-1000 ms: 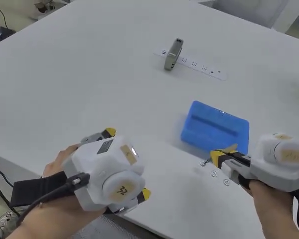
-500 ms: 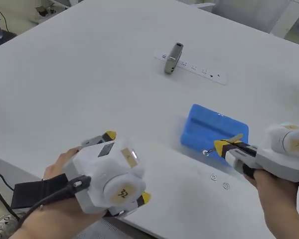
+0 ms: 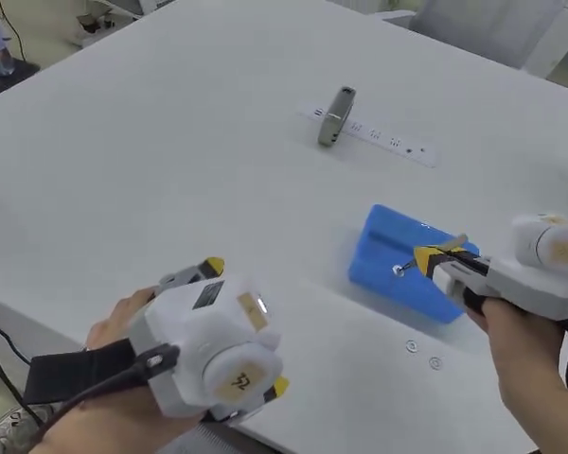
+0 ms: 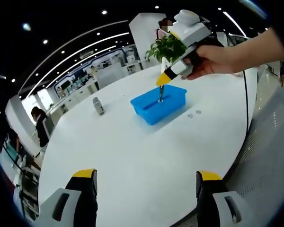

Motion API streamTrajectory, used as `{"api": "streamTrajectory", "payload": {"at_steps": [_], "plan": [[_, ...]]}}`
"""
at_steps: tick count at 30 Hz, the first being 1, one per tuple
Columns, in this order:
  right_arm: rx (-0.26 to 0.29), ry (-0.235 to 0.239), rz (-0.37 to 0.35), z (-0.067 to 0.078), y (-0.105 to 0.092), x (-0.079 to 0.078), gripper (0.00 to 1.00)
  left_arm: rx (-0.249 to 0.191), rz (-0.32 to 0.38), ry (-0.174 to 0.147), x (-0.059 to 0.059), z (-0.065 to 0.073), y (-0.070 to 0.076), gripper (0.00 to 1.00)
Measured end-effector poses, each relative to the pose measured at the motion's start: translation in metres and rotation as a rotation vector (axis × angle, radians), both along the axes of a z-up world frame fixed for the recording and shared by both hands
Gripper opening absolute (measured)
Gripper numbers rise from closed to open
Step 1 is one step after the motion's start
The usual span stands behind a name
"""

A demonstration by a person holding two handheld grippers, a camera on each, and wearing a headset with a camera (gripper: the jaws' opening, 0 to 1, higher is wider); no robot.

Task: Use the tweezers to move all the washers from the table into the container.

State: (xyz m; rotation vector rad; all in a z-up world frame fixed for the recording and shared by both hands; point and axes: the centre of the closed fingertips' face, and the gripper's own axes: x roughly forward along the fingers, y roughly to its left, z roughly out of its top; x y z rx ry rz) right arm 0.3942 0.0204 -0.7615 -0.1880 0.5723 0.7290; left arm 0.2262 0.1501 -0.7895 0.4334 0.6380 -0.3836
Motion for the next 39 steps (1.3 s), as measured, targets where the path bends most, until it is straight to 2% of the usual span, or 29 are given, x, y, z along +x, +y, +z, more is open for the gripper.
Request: {"api": "streamTrajectory", "payload": {"at_steps": [7,13,16,21,29,30,39], "plan": [[-0.022,0.006,-0.011,-0.012,0.002,0.011,0.02,0.005,0.001,0.006,0.0,-0.001,0.001,0.88],[-0.056,0.023,-0.015,-0.029,0.003,0.02,0.02,0.01,-0.001,0.01,0.0,-0.002,0.001,0.87],[-0.068,0.052,-0.019,-0.04,0.004,0.022,0.02,0.011,-0.001,0.013,0.0,-0.003,0.001,0.87],[-0.069,0.073,-0.033,-0.05,0.003,0.024,0.03,0.01,0.003,0.013,0.0,-0.003,0.001,0.87],[-0.088,0.074,-0.044,-0.054,0.0,0.026,0.03,0.013,0.0,0.015,-0.001,-0.003,0.001,0.87],[-0.077,0.061,-0.045,-0.052,0.001,0.027,0.03,0.013,-0.001,0.015,-0.001,-0.003,0.001,0.87],[-0.073,0.077,-0.054,-0.051,-0.001,0.022,0.03,0.018,-0.002,0.017,-0.001,-0.004,0.001,0.87]]}}
